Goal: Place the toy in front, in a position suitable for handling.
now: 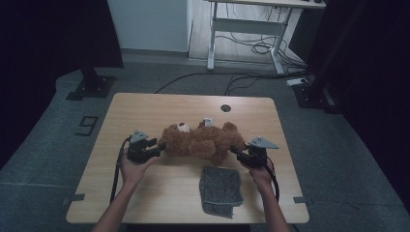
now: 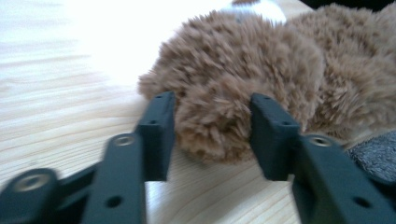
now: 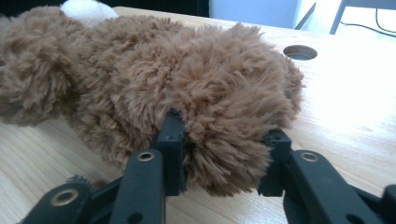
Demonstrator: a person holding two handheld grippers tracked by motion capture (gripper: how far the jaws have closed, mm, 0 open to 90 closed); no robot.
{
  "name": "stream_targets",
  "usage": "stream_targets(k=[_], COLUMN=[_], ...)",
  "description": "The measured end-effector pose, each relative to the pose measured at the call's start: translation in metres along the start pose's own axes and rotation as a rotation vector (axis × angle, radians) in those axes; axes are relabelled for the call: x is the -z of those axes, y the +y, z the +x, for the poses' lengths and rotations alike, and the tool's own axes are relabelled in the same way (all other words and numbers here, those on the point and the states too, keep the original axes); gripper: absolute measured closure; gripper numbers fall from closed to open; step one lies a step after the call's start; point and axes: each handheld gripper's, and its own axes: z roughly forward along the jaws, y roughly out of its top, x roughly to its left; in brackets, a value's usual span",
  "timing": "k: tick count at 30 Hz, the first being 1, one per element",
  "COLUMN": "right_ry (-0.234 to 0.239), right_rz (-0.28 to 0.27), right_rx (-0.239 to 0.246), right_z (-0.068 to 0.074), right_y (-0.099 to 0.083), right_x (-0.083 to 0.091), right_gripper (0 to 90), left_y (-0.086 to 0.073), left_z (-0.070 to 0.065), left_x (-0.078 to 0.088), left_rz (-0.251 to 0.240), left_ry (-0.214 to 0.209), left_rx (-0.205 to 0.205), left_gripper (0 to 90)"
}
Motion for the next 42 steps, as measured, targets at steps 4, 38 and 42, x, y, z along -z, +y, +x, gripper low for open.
stream_targets(k=[4, 38, 42], right_ry=[0.003, 0.015, 0.017], right_rz=[-0.012, -0.033, -0.033], right_rx=[-0.018, -0.068, -0.071], right_z=[0.0, 0.002, 0.001], right_y=[-0.003, -0.017, -0.018], right_x=[0.001, 0.006, 0.006], right_gripper=[60.3, 58.2, 58.1], left_y=[-0.006, -0.055, -0.062], left_z=[0.003, -0.165, -0.174], left_x=[0.024, -0.037, -0.049], left_rz=[-0.02, 0.19, 0.233], left_ry=[0.014, -0.373, -0.372], left_rx=[0.002, -0.27, -0.289], left_gripper=[41.0, 28.8, 26.8])
